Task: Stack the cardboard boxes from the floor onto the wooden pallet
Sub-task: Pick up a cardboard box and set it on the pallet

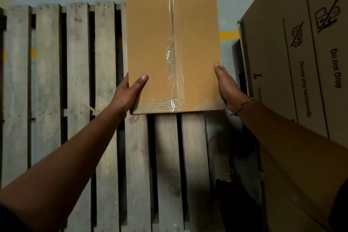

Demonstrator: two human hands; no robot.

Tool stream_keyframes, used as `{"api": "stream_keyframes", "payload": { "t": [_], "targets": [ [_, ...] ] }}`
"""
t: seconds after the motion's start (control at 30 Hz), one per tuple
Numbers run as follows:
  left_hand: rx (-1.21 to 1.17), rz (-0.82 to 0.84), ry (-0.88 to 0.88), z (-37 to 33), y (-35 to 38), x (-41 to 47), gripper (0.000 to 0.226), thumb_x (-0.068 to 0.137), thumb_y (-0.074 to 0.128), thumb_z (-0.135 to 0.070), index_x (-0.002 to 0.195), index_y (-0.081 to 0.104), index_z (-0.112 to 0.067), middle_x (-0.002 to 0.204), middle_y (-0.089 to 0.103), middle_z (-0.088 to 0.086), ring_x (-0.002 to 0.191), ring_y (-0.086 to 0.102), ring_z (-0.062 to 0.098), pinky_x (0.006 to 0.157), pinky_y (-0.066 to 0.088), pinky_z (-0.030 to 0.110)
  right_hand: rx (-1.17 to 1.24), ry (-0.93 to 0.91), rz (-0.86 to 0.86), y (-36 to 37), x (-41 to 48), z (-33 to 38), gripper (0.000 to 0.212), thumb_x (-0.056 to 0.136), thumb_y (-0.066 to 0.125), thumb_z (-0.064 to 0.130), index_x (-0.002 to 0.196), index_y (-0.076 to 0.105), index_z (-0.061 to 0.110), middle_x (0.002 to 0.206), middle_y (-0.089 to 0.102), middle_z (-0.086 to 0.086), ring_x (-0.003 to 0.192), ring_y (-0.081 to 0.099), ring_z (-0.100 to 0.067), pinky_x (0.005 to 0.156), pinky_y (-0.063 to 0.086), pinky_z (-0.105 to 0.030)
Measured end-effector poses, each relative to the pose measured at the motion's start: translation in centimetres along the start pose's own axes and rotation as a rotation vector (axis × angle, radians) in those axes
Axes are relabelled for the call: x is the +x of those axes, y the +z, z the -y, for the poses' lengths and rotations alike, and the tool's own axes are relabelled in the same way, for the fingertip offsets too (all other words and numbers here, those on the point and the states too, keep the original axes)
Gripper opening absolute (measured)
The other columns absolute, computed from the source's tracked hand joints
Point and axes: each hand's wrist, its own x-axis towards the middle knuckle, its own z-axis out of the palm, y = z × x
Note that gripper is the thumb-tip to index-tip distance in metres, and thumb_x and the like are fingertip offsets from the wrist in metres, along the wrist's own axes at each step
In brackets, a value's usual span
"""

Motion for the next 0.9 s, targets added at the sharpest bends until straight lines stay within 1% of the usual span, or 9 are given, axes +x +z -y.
{"api": "stream_keyframes", "payload": {
  "t": [0.17, 0.3, 0.4, 0.47, 0.57, 0.63, 0.73, 0.83, 0.9],
  "targets": [
    [-0.002, -0.004, 0.005, 0.2, 0.0, -0.1, 0.063, 0.096, 0.063, -0.055, 0.151, 0.046, -0.029, 0.132, 0.065, -0.002, 0.114, 0.066, 0.015, 0.091, 0.055, 0.031, 0.012, 0.014, -0.011, 0.3, -0.4, -0.1, 0.085, 0.087, 0.04, 0.079, 0.159, 0.035, 0.033, 0.158, 0.045, 0.001, 0.143, 0.043, -0.021, 0.123, 0.031, -0.051],
    [0.001, -0.015, 0.013, 0.1, 0.3, -0.3, 0.064, 0.097, 0.062, -0.054, 0.153, 0.043, -0.029, 0.132, 0.064, -0.002, 0.112, 0.065, 0.013, 0.088, 0.054, 0.029, 0.013, 0.026, -0.026, 0.4, -0.7, 0.2, 0.108, 0.065, 0.043, 0.092, 0.157, 0.037, 0.036, 0.156, 0.048, 0.003, 0.143, 0.045, -0.02, 0.122, 0.032, -0.051],
    [0.011, -0.015, 0.02, 0.2, 0.2, -0.4, 0.063, 0.097, 0.061, -0.055, 0.152, 0.043, -0.03, 0.134, 0.064, -0.002, 0.116, 0.065, 0.016, 0.098, 0.054, 0.038, 0.015, 0.021, -0.045, 0.5, -0.8, 0.0, 0.109, 0.063, 0.043, 0.092, 0.157, 0.038, 0.035, 0.155, 0.049, 0.004, 0.142, 0.045, -0.019, 0.122, 0.032, -0.05],
    [0.021, -0.013, 0.026, 0.3, 0.2, -0.4, 0.064, 0.096, 0.061, -0.056, 0.152, 0.043, -0.03, 0.135, 0.064, -0.001, 0.117, 0.065, 0.018, 0.101, 0.054, 0.041, 0.003, 0.007, -0.062, 0.7, -1.1, 0.1, 0.104, 0.069, 0.042, 0.09, 0.157, 0.038, 0.034, 0.156, 0.047, 0.004, 0.143, 0.044, -0.018, 0.122, 0.032, -0.049],
    [0.049, -0.033, 0.037, 0.5, 0.2, -0.3, 0.065, 0.096, 0.061, -0.056, 0.152, 0.043, -0.03, 0.135, 0.064, -0.002, 0.118, 0.064, 0.018, 0.101, 0.054, 0.041, -0.058, -0.03, -0.11, 0.9, -1.3, 0.1, 0.077, 0.094, 0.037, 0.075, 0.157, 0.04, 0.03, 0.156, 0.048, 0.003, 0.142, 0.044, -0.019, 0.123, 0.031, -0.046],
    [0.071, -0.05, 0.042, 0.5, 0.4, -0.4, 0.066, 0.096, 0.061, -0.057, 0.153, 0.042, -0.029, 0.136, 0.063, -0.001, 0.119, 0.064, 0.019, 0.101, 0.054, 0.041, -0.099, -0.05, -0.153, 1.0, -1.3, -0.1, 0.067, 0.101, 0.035, 0.069, 0.155, 0.043, 0.03, 0.153, 0.051, 0.002, 0.14, 0.047, -0.02, 0.121, 0.034, -0.045],
    [0.092, -0.051, 0.051, 0.3, 0.4, -0.6, 0.067, 0.096, 0.059, -0.058, 0.153, 0.041, -0.028, 0.136, 0.063, -0.001, 0.12, 0.063, 0.021, 0.1, 0.054, 0.042, -0.137, -0.042, -0.165, 1.1, -1.6, 0.3, 0.065, 0.102, 0.033, 0.067, 0.155, 0.043, 0.03, 0.153, 0.051, 0.001, 0.139, 0.047, -0.021, 0.12, 0.034, -0.044],
    [0.107, -0.059, 0.035, 0.1, 0.5, -1.1, 0.069, 0.097, 0.057, -0.06, 0.155, 0.038, -0.028, 0.138, 0.061, 0.001, 0.121, 0.063, 0.022, 0.102, 0.054, 0.044, -0.161, -0.019, -0.15, 1.0, -2.0, 0.8, 0.07, 0.1, 0.031, 0.072, 0.156, 0.041, 0.031, 0.154, 0.05, 0.0, 0.14, 0.046, -0.024, 0.12, 0.034, -0.046],
    [0.096, -0.065, 0.019, 0.0, 0.6, -1.4, 0.07, 0.097, 0.057, -0.06, 0.156, 0.036, -0.027, 0.139, 0.061, 0.002, 0.122, 0.062, 0.024, 0.104, 0.053, 0.047, -0.167, -0.024, -0.154, 1.0, -2.3, 1.0, 0.07, 0.1, 0.03, 0.072, 0.156, 0.041, 0.031, 0.154, 0.05, 0.0, 0.14, 0.047, -0.025, 0.119, 0.035, -0.045]
  ]
}}
